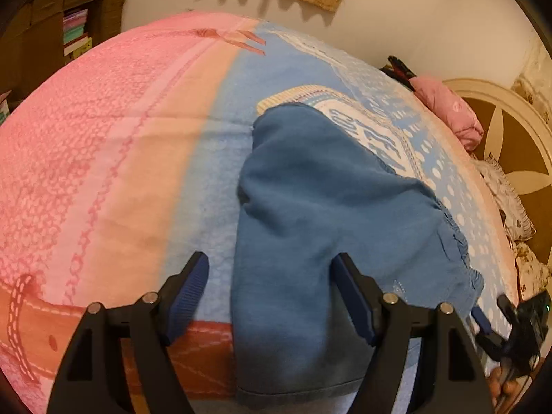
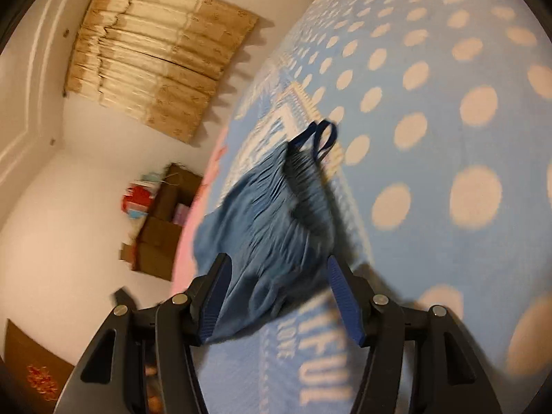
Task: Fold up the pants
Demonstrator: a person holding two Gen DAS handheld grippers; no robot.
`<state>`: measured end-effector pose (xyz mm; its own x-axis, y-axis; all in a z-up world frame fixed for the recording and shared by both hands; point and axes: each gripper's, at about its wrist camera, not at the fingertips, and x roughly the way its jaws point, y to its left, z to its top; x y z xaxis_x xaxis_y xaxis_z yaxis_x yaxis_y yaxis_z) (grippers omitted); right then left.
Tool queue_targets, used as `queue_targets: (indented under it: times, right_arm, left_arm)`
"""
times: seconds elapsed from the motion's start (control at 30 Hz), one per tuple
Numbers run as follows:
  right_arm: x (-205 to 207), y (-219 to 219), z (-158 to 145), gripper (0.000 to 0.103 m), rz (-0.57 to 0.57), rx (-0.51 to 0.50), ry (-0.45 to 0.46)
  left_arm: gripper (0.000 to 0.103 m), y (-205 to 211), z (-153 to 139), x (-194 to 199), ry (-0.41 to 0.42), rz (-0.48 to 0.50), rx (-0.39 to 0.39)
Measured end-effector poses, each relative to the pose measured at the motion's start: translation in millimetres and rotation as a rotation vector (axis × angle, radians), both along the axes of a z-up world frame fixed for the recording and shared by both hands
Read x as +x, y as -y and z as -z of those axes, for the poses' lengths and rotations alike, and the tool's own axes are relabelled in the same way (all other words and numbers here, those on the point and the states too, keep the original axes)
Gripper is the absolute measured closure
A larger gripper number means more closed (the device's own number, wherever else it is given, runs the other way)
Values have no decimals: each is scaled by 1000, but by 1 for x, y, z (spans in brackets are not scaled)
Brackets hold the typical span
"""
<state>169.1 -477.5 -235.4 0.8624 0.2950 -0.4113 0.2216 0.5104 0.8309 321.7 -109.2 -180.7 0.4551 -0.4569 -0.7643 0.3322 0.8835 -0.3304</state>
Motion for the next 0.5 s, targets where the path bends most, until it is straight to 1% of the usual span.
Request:
queue_targets:
  times: [0.03,0.1,0.17,0.2,0.23,0.27,0.33,0.4,0.47,0.5]
  right_arm:
    - [-2,-4,0,43,-5,10,4]
    - [-6,-14,2,43,-15,79,18]
    - [-3,-24,6,42,-43,131,31]
    - [3,-31,9,42,-71,126,14]
    - [9,-30,9,42,-70,96,-11]
    - [15,-32,9,42,-55,68,-29]
    - [32,-29,11,42,-29,60,-32]
    - [49,-27,14,42,-26,68,-38]
    - [61,-25,14,42,-16,90,9]
    - [67,-24,15,42,0,99,37]
  left_arm:
    - [26,-1,-1,-1,2,-8,-8]
    - [26,-1,-4,-2,1,-24,-1]
    - [26,-2,-11,-5,16,-56,29]
    - [26,-3,-14,-7,36,-83,57]
    - [26,-6,-17,-10,62,-119,76]
    - [26,-9,-18,-11,77,-138,82]
    - [26,-15,-17,-13,100,-184,119]
    - [24,-19,-8,-11,70,-193,109]
    - [15,-16,-3,-9,59,-205,88]
    - [14,-12,-3,-8,48,-208,80]
